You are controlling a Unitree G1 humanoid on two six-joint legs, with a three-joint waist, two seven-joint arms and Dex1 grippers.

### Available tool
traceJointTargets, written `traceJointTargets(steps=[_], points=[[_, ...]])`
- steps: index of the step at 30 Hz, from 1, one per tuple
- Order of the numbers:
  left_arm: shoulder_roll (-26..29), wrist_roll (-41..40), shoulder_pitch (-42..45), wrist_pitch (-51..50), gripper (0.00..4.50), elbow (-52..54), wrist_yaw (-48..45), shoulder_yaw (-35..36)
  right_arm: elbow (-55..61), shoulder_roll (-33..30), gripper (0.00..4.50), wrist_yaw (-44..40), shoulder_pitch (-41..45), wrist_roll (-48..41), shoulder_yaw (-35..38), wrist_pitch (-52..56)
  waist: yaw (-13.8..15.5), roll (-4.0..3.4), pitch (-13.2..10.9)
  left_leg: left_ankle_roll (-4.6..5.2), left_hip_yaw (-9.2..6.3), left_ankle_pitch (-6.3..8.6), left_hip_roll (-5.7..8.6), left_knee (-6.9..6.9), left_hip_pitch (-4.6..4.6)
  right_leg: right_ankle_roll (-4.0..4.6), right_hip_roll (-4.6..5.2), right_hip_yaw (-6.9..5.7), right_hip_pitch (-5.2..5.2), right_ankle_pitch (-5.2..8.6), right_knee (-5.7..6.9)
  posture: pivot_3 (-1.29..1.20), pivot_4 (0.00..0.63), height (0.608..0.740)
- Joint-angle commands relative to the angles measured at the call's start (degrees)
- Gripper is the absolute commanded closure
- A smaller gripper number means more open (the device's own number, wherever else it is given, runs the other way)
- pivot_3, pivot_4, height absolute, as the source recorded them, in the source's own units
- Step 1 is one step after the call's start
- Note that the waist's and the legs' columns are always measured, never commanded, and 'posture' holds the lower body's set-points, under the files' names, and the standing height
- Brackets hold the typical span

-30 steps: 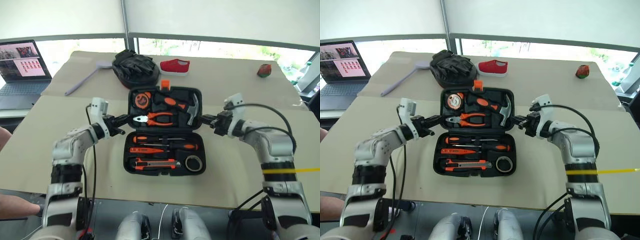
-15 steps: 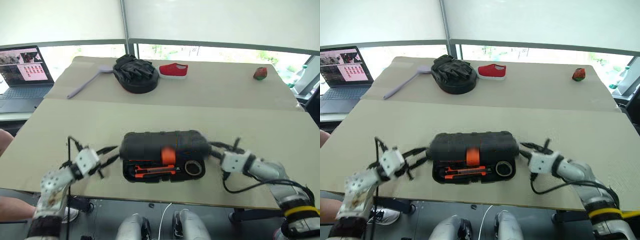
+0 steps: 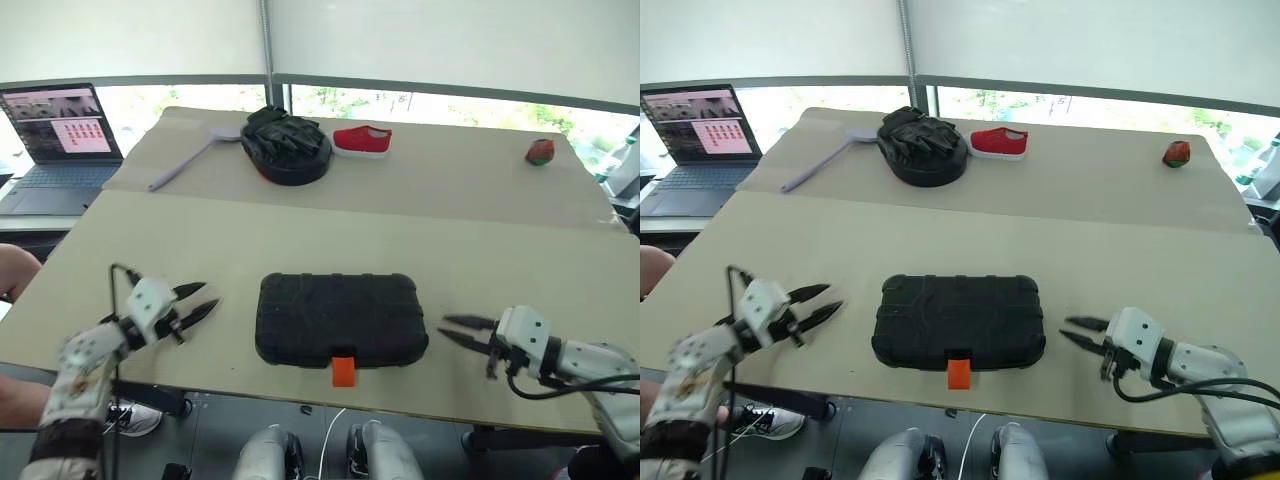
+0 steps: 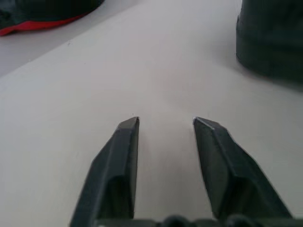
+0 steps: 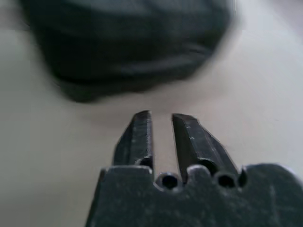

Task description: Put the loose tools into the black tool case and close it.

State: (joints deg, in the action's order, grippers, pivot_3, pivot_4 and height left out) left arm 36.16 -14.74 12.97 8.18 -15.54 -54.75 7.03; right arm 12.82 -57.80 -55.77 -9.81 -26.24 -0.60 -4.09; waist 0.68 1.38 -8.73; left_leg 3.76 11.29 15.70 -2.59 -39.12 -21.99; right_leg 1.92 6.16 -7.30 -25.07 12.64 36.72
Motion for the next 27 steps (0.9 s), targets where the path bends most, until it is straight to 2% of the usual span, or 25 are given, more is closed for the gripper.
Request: traceJointTargets(steps=[1,2,7,11,16,22,27], points=[[-1.55,1.81,7.89,-4.59,4.13,-2.69,-0.10,-3.93,9.04,-1.39,4.50,-2.27,-1.86,-1.79,-2.40,8.77,0.00,0.03,-0.01,-0.01,0.01,-0.01,0.01,-0.01,-0.01,0.00,-0.01,0.01,0.00,0.00,0.00,0.00,0.150,0.740],[-2.12,2.76,10.55,-5.48,4.46,-4.88,-0.46,-5.41,10.97,-1.18,4.50,-2.24,-1.70,-1.33,-3.67,10.77,0.07,0.03,-0.01,-0.04,0.00,-0.04,0.01,-0.01,-0.05,-0.01,-0.02,0.00,-0.03,0.00,-0.01,0.00,0.150,0.740],[-3.84,5.26,17.77,-6.42,4.46,-12.65,-2.63,-9.15,14.15,3.09,4.50,0.97,1.99,1.82,-7.72,16.87,-0.34,0.10,-0.03,0.01,0.01,-0.38,0.03,-0.05,-0.12,-0.01,-0.12,0.03,-0.09,0.01,-0.01,0.00,0.150,0.740],[-4.75,4.58,19.59,-7.97,4.46,-16.03,-7.14,-10.45,12.36,6.85,4.50,1.96,6.20,6.59,-11.56,17.97,-0.10,0.17,-0.07,0.08,0.02,-0.46,0.03,-0.07,-0.18,-0.01,-0.11,0.01,-0.15,0.00,0.01,0.00,0.150,0.740],[-4.65,-0.90,14.89,-14.38,4.46,-10.33,-8.77,-6.60,-2.14,15.81,4.50,11.56,16.11,19.84,-12.37,7.48,-1.23,0.42,-0.15,0.04,0.03,-0.48,0.00,-0.23,-0.26,-0.02,-0.13,0.03,-0.24,-0.01,0.11,0.00,0.150,0.740],[-4.51,-6.56,8.54,-20.86,4.46,0.51,-7.33,-2.19,-13.17,21.81,4.50,16.70,23.30,24.49,-10.86,1.75,-1.42,0.45,-0.17,-0.18,0.02,-0.40,0.01,-0.32,-0.26,-0.05,-0.04,0.04,-0.24,-0.03,0.24,0.00,0.150,0.740],[-3.08,-4.99,7.34,-21.55,4.46,4.39,-1.18,0.39,-16.60,23.80,4.50,14.98,25.05,24.31,-10.58,0.14,-1.31,0.45,-0.17,-0.18,0.03,-0.42,0.01,-0.33,-0.28,-0.03,-0.05,0.03,-0.23,-0.03,0.26,0.00,0.150,0.740]])
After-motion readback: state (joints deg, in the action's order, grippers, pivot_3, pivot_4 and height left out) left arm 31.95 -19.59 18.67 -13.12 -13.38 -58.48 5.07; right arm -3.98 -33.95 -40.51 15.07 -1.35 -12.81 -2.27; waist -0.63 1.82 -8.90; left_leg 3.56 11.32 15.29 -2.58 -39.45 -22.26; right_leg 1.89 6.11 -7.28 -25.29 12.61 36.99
